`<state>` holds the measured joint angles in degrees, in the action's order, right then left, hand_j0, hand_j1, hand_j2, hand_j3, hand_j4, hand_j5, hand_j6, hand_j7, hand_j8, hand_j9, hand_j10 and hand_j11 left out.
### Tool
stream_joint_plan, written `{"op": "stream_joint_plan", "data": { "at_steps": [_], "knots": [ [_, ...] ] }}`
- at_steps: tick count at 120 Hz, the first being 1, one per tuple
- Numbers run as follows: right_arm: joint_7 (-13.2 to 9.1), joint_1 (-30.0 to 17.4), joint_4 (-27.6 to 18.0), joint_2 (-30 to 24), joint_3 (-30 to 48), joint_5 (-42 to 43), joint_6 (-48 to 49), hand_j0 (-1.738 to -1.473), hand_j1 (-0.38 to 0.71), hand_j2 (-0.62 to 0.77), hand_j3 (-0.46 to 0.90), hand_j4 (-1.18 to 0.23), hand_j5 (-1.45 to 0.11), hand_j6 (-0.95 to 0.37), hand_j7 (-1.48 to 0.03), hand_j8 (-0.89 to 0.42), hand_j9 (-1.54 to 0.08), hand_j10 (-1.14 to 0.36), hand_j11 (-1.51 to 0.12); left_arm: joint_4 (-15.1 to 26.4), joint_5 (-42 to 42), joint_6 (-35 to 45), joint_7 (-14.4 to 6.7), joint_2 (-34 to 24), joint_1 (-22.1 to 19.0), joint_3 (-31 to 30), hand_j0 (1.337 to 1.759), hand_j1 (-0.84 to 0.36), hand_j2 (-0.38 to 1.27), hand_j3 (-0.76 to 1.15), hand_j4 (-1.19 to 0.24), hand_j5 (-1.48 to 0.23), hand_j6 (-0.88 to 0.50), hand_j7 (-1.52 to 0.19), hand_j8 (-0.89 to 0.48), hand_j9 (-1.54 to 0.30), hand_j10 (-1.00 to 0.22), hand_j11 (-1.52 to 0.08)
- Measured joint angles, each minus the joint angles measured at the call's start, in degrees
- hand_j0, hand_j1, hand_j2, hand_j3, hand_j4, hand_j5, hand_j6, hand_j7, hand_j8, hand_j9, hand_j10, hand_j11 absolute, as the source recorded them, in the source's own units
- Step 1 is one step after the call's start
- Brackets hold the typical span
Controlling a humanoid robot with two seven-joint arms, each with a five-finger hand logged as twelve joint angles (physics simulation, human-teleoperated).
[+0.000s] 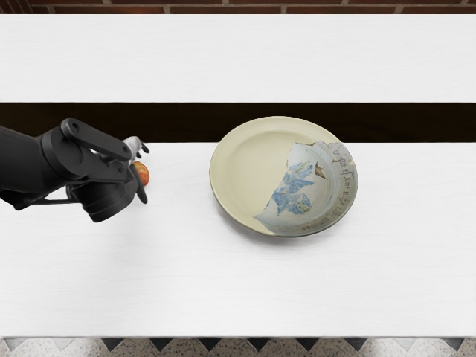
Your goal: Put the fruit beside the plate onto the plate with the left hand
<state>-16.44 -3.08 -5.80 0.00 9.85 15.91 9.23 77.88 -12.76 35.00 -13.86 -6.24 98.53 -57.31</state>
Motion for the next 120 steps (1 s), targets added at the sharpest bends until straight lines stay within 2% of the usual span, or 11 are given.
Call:
{"op": "stream_joint_plan", "data": {
  "at_steps": [47,87,100,120],
  "knots": [
    [0.00,0.00,0.00,0.00,0.00,0.00,0.00,-1.658,-0.35,0.00,0.00,0.00,0.00,0.00,0.00,0.00,0.00,0.00,0.00,-0.46,-0.28,0.00,-0.37,0.58,-0.35,-1.31,1.658,-0.07,0.07,0.00,-0.35,-0.45,-0.35,-0.45,-0.35,-0.45,-0.35,-0.45],
    [0.00,0.00,0.00,0.00,0.00,0.00,0.00,-1.658,-0.35,0.00,0.00,0.00,0.00,0.00,0.00,0.00,0.00,0.00,0.00,-0.61,-0.87,0.00,-0.38,0.47,-0.22,-2.10,1.658,-0.24,0.10,0.00,-0.49,-0.64,-0.49,-0.64,-0.49,-0.64,-0.49,-0.64],
    [0.00,0.00,0.00,0.00,0.00,0.00,0.00,-1.658,-0.35,0.00,0.00,0.00,0.00,0.00,0.00,0.00,0.00,0.00,0.00,-0.61,-1.03,-0.04,-0.38,0.44,-0.09,-2.21,1.657,-0.27,0.08,0.00,-0.53,-0.70,-0.43,-0.70,-0.53,-0.70,-0.53,-0.70],
    [0.00,0.00,0.00,0.00,0.00,0.00,0.00,-1.658,-0.35,0.00,0.00,0.00,0.00,0.00,0.00,0.00,0.00,0.00,0.00,-0.57,-1.12,-0.07,-0.38,0.01,0.67,-2.25,1.656,-0.30,0.13,0.00,-0.52,-0.78,-0.39,-0.78,-0.49,-0.78,-0.58,-0.78]
  ]
}}
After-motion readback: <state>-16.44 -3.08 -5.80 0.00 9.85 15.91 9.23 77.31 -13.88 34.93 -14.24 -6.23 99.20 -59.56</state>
